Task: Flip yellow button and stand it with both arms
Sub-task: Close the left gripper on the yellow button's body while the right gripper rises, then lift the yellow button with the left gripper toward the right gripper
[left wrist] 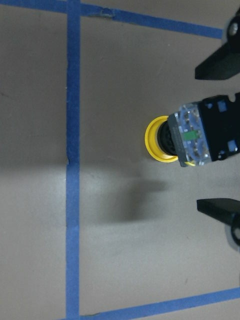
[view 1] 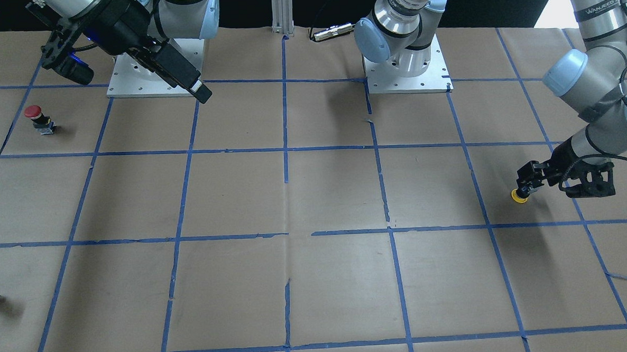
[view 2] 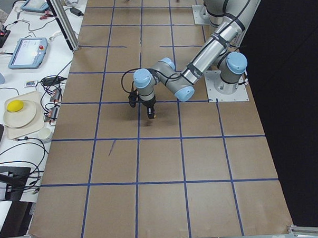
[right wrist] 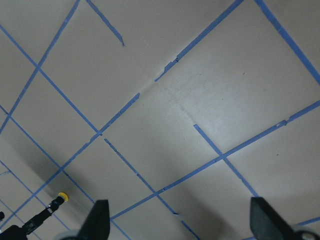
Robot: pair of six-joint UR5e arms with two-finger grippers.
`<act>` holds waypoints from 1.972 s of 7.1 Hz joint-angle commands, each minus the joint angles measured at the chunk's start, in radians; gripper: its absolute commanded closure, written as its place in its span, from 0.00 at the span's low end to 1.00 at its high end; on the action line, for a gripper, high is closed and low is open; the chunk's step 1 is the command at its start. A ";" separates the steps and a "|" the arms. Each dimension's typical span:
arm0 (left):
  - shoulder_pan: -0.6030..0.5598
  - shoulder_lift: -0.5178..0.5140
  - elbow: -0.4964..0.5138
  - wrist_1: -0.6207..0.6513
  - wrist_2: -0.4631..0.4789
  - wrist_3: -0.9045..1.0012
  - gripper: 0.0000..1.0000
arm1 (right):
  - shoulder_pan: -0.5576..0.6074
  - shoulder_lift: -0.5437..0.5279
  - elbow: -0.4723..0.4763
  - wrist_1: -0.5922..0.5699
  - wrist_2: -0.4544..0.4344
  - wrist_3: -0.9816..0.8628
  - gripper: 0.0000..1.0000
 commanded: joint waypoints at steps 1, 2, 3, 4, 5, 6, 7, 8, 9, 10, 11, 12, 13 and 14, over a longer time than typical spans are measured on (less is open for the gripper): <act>-0.001 0.001 -0.001 -0.003 -0.031 -0.001 0.22 | 0.000 0.001 0.004 0.000 0.047 0.033 0.00; -0.001 -0.002 0.000 -0.003 -0.034 -0.001 0.22 | 0.000 -0.002 0.005 0.000 0.045 0.034 0.00; -0.001 -0.007 -0.003 -0.005 -0.035 -0.001 0.22 | 0.000 -0.004 0.005 0.000 0.045 0.034 0.00; 0.000 -0.002 -0.003 -0.002 -0.025 -0.001 0.22 | 0.000 -0.004 0.009 0.002 0.045 0.033 0.00; 0.000 0.000 -0.003 -0.002 -0.023 -0.001 0.22 | -0.002 -0.005 0.008 0.003 0.026 0.034 0.00; 0.000 0.004 -0.004 -0.003 -0.023 -0.003 0.22 | -0.002 -0.005 0.009 0.003 0.027 0.034 0.00; 0.000 0.003 -0.012 -0.003 -0.025 -0.022 0.22 | -0.002 -0.005 0.009 0.005 0.027 0.034 0.00; 0.000 0.009 -0.032 0.011 -0.025 -0.026 0.22 | -0.002 -0.005 0.011 0.009 0.024 0.034 0.00; 0.000 0.009 -0.030 0.011 -0.025 -0.024 0.22 | -0.002 -0.005 0.011 0.008 0.024 0.034 0.00; 0.000 0.009 -0.023 0.011 -0.022 -0.021 0.28 | -0.002 -0.005 0.011 0.005 0.025 0.034 0.00; 0.000 0.007 -0.024 0.012 -0.017 -0.018 0.60 | -0.002 -0.005 0.011 0.003 0.027 0.034 0.00; 0.000 0.007 -0.023 0.014 -0.020 -0.012 0.78 | -0.002 -0.005 0.011 0.006 0.024 0.034 0.00; 0.000 0.009 -0.015 0.023 -0.022 -0.010 0.90 | -0.002 -0.005 0.011 0.005 0.027 0.034 0.00; -0.003 0.009 0.017 0.018 -0.023 -0.009 0.92 | 0.000 -0.007 0.011 0.003 0.030 0.034 0.00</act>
